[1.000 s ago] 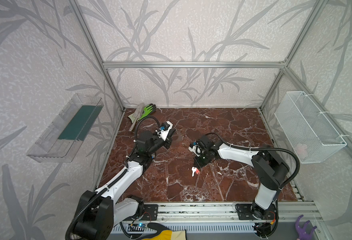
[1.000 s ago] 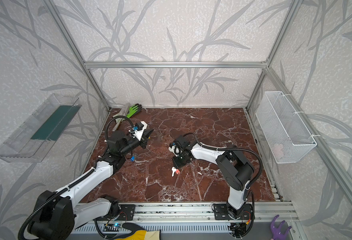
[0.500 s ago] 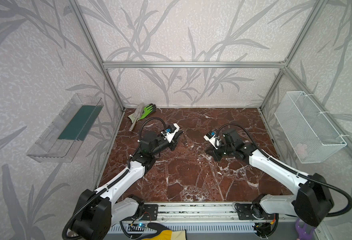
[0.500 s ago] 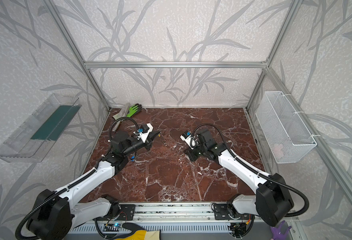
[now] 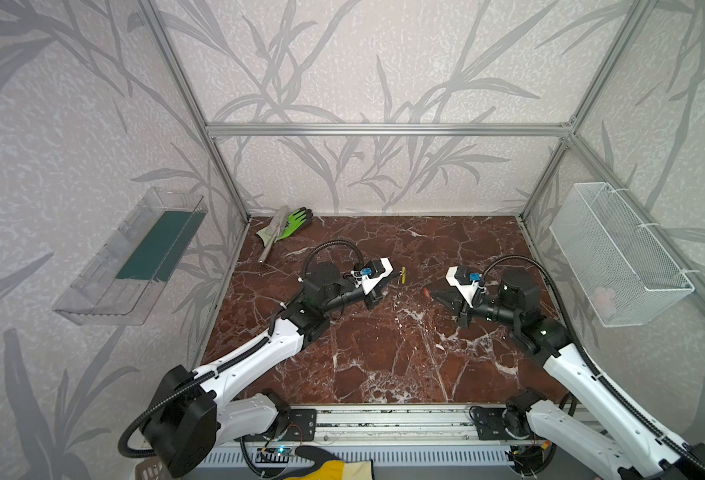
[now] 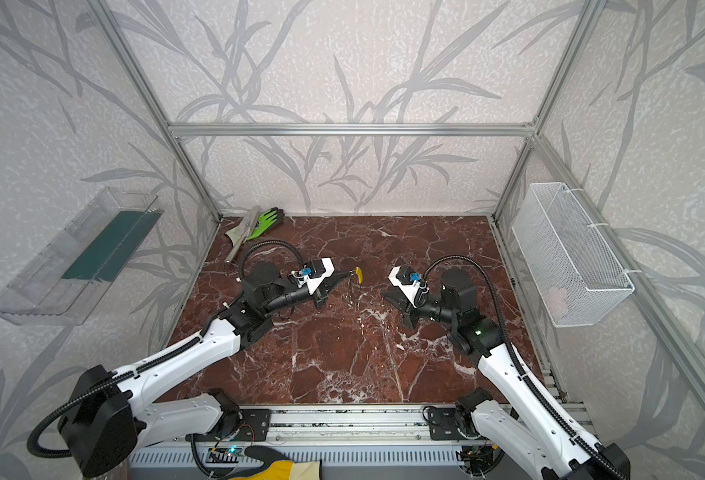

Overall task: Put the keys on the keyring
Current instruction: 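Bring the red-tagged key toward the plate while the left gripper raises the plate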

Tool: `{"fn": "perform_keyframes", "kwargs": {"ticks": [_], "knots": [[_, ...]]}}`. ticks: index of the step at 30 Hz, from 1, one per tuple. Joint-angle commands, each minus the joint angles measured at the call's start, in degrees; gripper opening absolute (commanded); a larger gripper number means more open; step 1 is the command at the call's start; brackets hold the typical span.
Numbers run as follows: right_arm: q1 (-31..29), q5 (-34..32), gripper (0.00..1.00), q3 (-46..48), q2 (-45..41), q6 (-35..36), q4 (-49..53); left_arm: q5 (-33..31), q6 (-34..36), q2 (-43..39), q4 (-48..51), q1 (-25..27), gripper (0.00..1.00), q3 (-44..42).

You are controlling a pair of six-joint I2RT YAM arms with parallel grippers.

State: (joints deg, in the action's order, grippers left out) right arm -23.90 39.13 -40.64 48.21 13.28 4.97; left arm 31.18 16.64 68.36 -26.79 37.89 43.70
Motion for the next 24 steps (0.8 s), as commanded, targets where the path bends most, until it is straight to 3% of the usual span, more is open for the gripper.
{"fn": "perform_keyframes", "kwargs": {"ticks": [1, 8, 24], "knots": [[0.28, 5.81, 0.0, 1.15, -3.11, -1.09, -4.29, -0.72, 1.61, -0.07, -1.11, 2.3, 0.0, 2.39], [0.26, 8.0, 0.0, 1.0, -4.26, -4.39, -6.14, -2.3, 2.25, 0.15, -1.62, 5.74, 0.0, 2.88], [0.26, 5.37, 0.0, 4.32, -3.91, -12.86, -17.14, -4.28, 3.37, 1.45, -2.28, 8.8, 0.0, 4.3]]}}
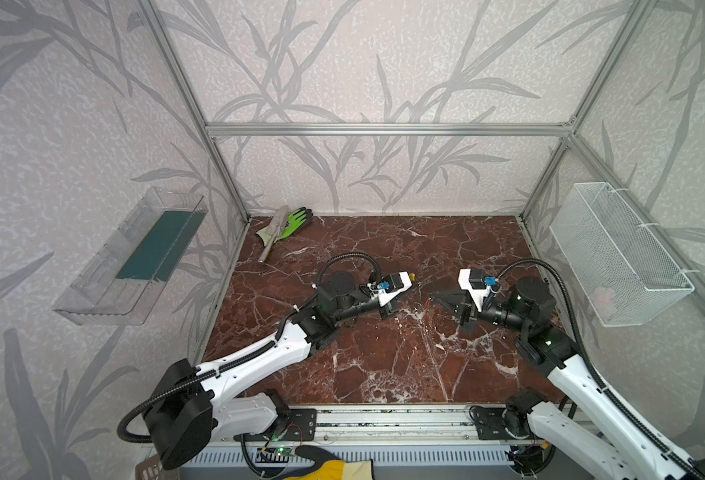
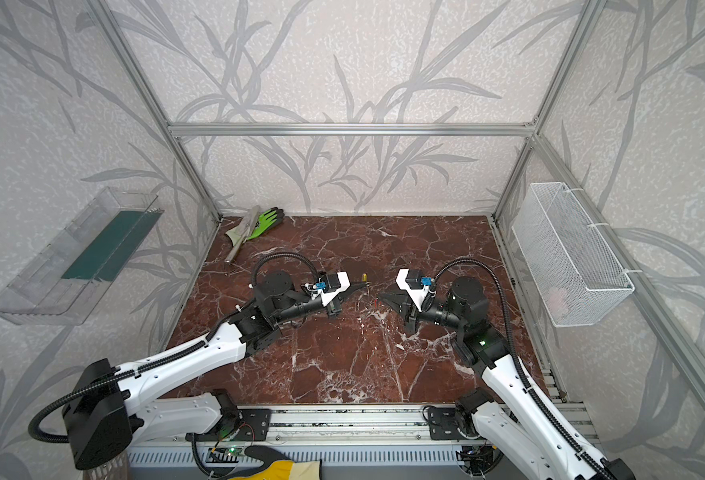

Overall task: Put the keys on the keyring
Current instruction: 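Bring the red-tagged key toward the plate while the left gripper raises the plate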

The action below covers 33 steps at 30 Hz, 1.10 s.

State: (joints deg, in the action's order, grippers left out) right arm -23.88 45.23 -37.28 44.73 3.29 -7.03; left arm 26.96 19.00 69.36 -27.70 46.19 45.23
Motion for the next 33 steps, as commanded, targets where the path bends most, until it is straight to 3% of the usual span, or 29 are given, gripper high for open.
{"fn": "perform_keyframes", "kwargs": {"ticks": [1, 18, 33], "knots": [[0.24, -1.07, 0.0, 1.33, -0.51, -3.39, -6.07, -0.3, 1.16, 0.51, -1.02, 0.64, 0.0, 2.92], [0.32, -5.28, 0.0, 3.02, -0.76, -3.33, -7.83, -2.86, 6.81, 2.62, 5.27, 2.76, 0.0, 6.57], [0.54, -8.3, 0.0, 4.24, -1.56, -3.64, -9.63, -0.94, 7.17, 3.48, 6.54, 2.9, 0.0, 8.14]]}}
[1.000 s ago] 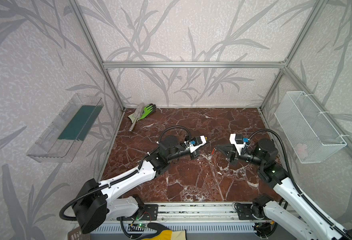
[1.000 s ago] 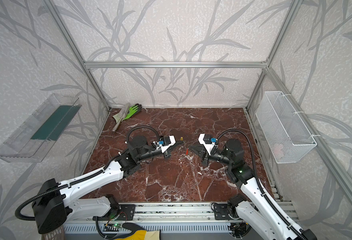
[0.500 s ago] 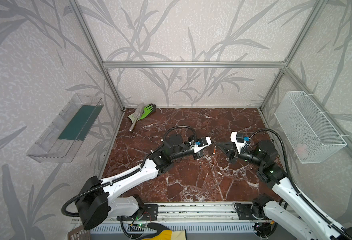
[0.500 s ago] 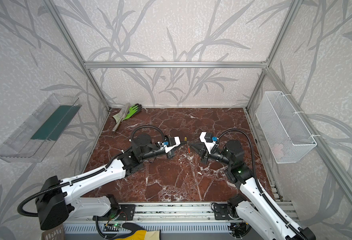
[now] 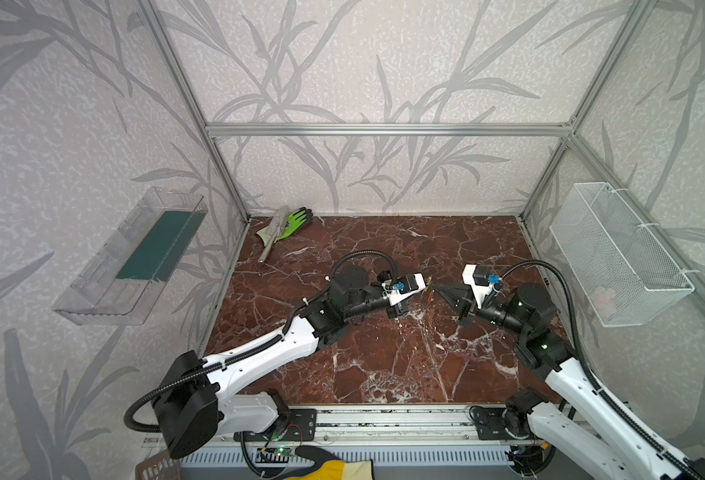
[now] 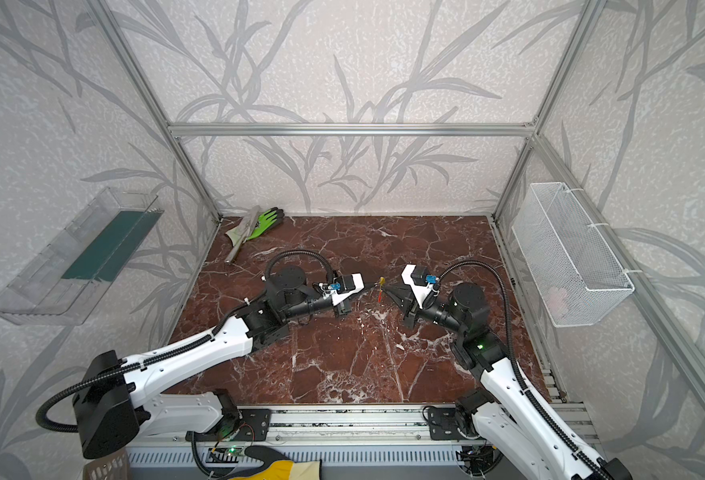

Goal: Put the keys on the keyring

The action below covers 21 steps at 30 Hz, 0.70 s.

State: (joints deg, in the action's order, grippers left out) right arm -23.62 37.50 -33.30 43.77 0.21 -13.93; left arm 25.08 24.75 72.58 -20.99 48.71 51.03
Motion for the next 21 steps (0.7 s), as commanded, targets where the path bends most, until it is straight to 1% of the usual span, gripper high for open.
{"fn": "perform_keyframes", "kwargs": {"ticks": [1, 12, 21], "knots": [[0.24, -0.58, 0.0, 0.34, -0.55, -0.84, -3.08, 1.07, 1.44, 0.23, -0.09, 0.41, 0.0, 2.41], [0.25, -1.7, 0.0, 0.98, -0.1, -3.02, -5.82, 1.73, 2.41, 0.11, 1.44, 0.64, 0.0, 2.68], [0.33, -3.38, 0.0, 0.95, 0.35, -3.86, -4.06, 2.98, 3.35, -0.89, 0.58, 1.13, 0.0, 1.87]]}}
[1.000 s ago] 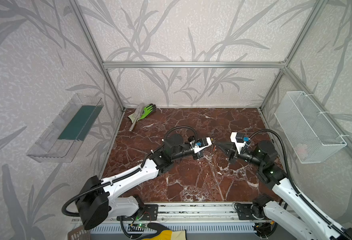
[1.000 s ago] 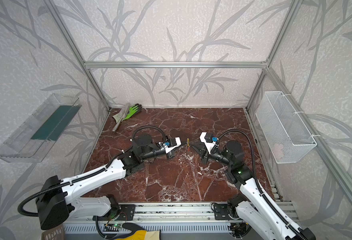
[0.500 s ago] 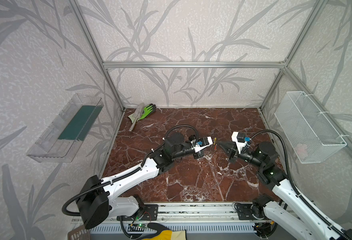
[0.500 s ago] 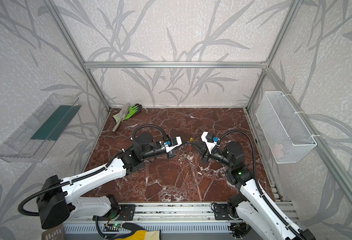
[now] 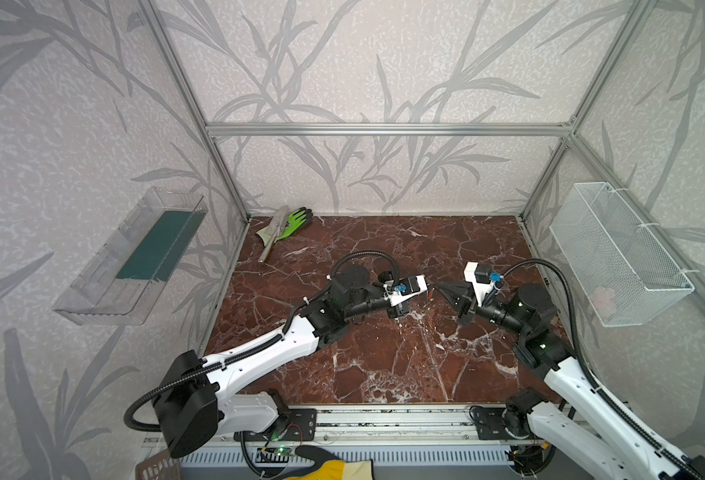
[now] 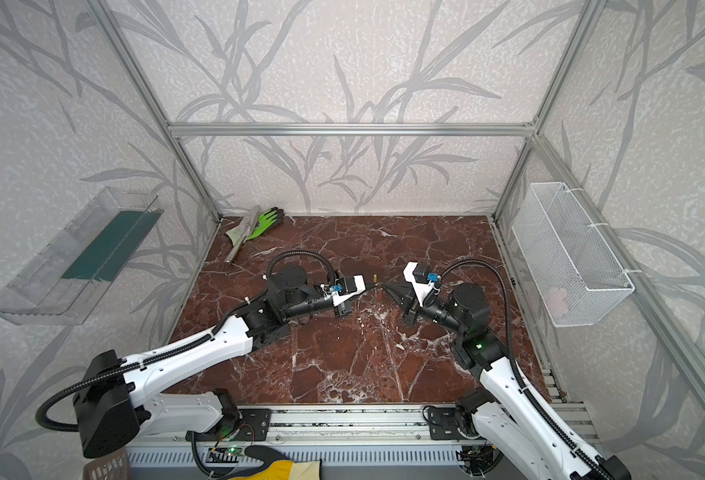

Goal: Put the keys on the keyring

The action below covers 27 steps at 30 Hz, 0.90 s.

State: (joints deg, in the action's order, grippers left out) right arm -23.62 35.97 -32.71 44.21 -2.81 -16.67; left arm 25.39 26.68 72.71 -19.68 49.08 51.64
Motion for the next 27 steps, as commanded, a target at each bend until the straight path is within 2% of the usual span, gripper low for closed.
{"fn": "perform_keyframes", "kwargs": {"ticks": [1, 19, 27], "knots": [[0.27, -2.03, 0.0, 0.2, -0.08, -0.9, -1.1, 2.89, 1.45, -1.08, -1.02, 0.76, 0.0, 1.07], [1.28, -0.93, 0.0, 0.54, 1.06, -6.2, -1.53, 6.44, -0.56, -2.61, -5.87, 0.1, 0.0, -1.49], [2.27, 2.88, 0.0, 2.2, 1.26, -7.74, -3.34, 8.59, -5.14, -2.48, -9.79, -1.42, 0.0, -2.07]]}}
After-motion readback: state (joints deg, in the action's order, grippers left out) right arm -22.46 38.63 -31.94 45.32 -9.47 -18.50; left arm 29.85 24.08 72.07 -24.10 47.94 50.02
